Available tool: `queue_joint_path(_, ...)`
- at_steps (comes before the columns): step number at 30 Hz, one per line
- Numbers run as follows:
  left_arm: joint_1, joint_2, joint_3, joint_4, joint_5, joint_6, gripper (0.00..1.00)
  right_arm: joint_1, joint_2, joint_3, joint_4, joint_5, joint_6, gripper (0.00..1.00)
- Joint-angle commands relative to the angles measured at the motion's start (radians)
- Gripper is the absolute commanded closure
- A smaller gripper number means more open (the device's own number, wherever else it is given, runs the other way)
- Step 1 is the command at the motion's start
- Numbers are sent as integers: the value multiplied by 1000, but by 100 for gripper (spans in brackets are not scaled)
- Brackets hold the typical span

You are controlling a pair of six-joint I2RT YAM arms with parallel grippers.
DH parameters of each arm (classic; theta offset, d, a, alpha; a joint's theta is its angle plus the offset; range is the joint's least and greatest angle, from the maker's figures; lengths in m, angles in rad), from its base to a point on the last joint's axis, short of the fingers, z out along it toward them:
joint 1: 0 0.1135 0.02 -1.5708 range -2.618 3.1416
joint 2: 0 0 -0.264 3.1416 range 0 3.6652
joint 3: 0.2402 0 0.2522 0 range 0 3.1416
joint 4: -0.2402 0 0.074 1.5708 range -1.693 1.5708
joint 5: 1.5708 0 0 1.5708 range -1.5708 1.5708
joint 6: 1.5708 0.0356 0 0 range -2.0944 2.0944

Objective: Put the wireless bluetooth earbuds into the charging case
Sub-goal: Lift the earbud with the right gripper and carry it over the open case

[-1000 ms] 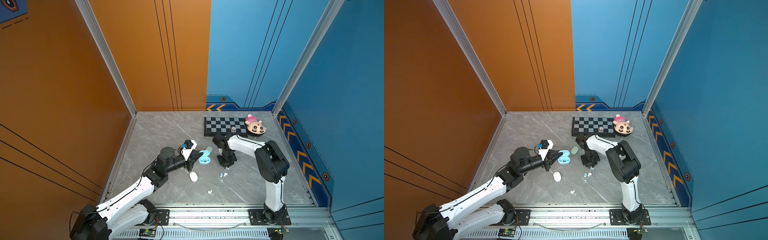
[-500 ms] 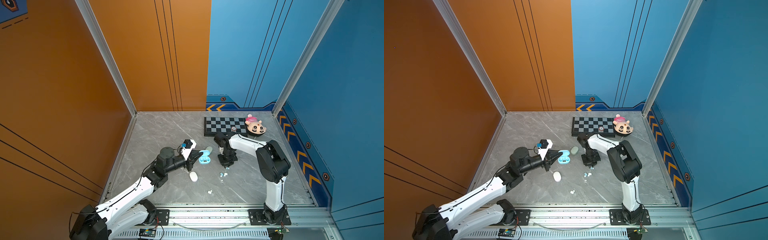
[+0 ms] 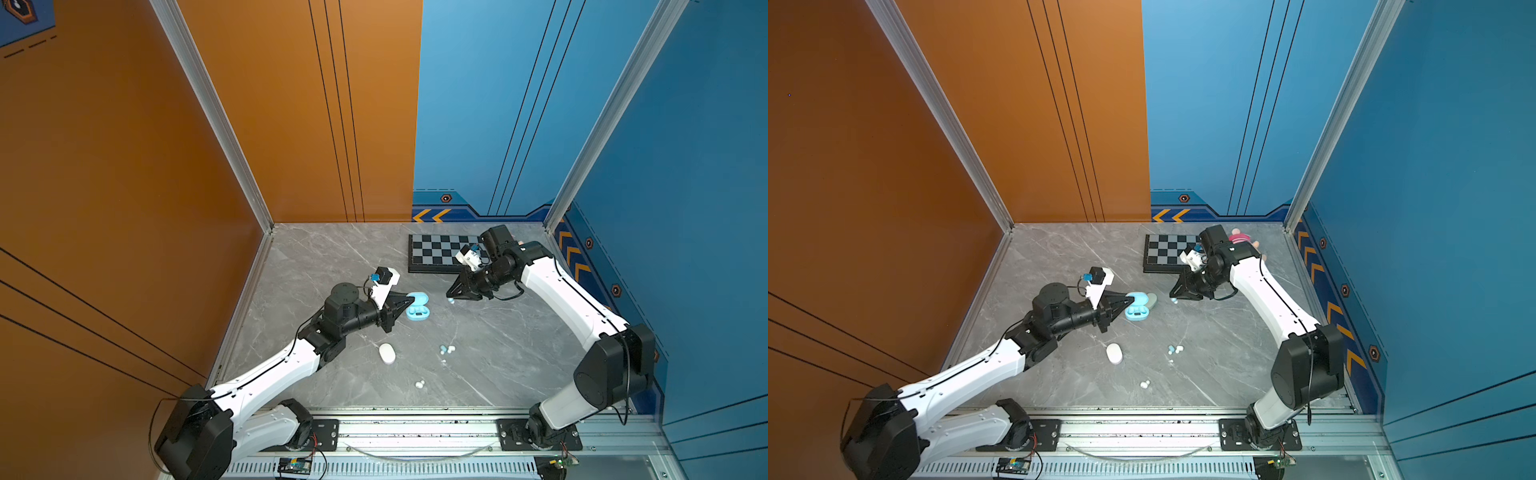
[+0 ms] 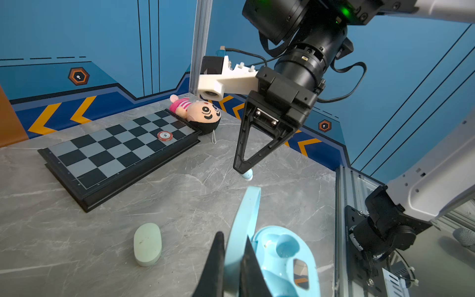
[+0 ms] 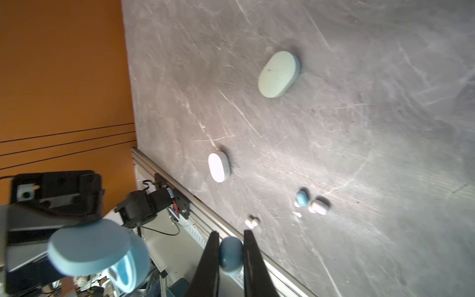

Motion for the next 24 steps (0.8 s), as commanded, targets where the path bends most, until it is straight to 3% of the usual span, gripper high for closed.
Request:
queue_joint_path(1,8,32,54,45,58,-29,100,-1,-46,-29,68,-151,69,89)
queue_joint_path(15,15,49,86,48,87,-70,100,44,-234,-46,85,-207,14,86)
queue_joint_path(24,5,69,116,48,134,-94,100,147,-225,-15,87,-163,-60,86)
